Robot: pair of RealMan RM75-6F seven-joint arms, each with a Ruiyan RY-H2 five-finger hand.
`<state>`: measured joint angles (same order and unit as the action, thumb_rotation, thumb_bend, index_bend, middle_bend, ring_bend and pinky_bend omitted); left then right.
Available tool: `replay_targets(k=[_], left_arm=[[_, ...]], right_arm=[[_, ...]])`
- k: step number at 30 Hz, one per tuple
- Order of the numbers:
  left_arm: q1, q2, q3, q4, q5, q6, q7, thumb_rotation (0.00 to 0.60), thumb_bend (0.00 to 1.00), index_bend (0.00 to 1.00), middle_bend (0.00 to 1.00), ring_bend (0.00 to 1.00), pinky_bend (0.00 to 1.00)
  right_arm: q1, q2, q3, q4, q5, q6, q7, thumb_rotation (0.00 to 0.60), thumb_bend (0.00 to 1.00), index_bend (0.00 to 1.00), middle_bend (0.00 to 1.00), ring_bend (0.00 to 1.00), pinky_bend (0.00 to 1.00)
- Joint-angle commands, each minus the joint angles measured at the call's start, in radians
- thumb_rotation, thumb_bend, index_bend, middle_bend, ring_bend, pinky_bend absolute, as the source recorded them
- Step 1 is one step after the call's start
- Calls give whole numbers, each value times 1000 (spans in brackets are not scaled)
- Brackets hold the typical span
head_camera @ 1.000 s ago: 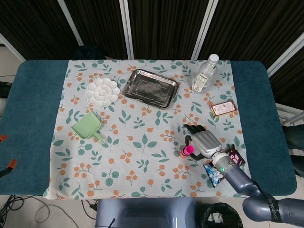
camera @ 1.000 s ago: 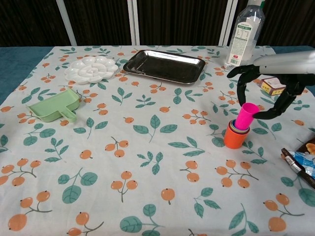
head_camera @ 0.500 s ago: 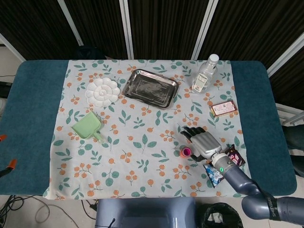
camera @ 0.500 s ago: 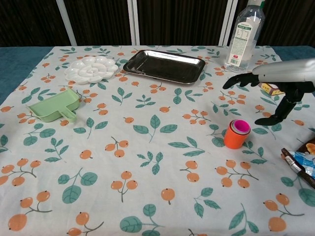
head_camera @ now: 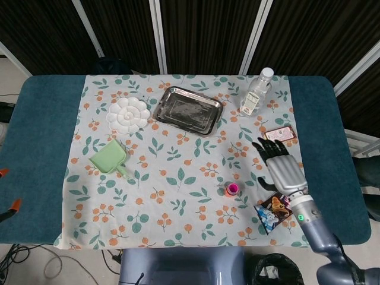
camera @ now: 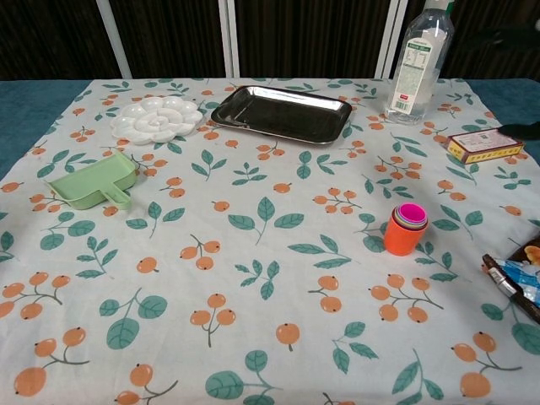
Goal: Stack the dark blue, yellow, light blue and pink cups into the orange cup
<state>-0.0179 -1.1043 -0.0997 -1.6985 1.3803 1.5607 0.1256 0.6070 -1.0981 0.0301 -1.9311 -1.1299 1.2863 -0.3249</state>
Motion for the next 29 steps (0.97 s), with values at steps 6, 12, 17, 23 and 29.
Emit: replay_targets(k=[6,12,17,23,29], left_arm=[[3,1,0,-5,1,5,0,600,216,215,112,0,0],[1,1,1,-7,5,3,0,600,216,215,112,0,0],[1,0,1,-6,5,3,0,600,215,215,112,0,0],[-2,0,2,-3,6,-2,0,600,215,215,112,0,0],[-2,0,4,-2,11,-1,3,600,216,216,112,0,0]], right_arm=[[-360,-114,-181,181,-327,436,51,600,406,68,0,39,19],[-410,-178,-179,326,-328,445,87,600,407,68,0,31,3],[-416,-239,-145,451,-302,400,119,600,406,57,0,17,0],[-425,-263,-114,514,-284,356,164,600,407,56,0,17,0],[-440,-251,-97,506,-297,349,177,600,406,55,0,17,0]])
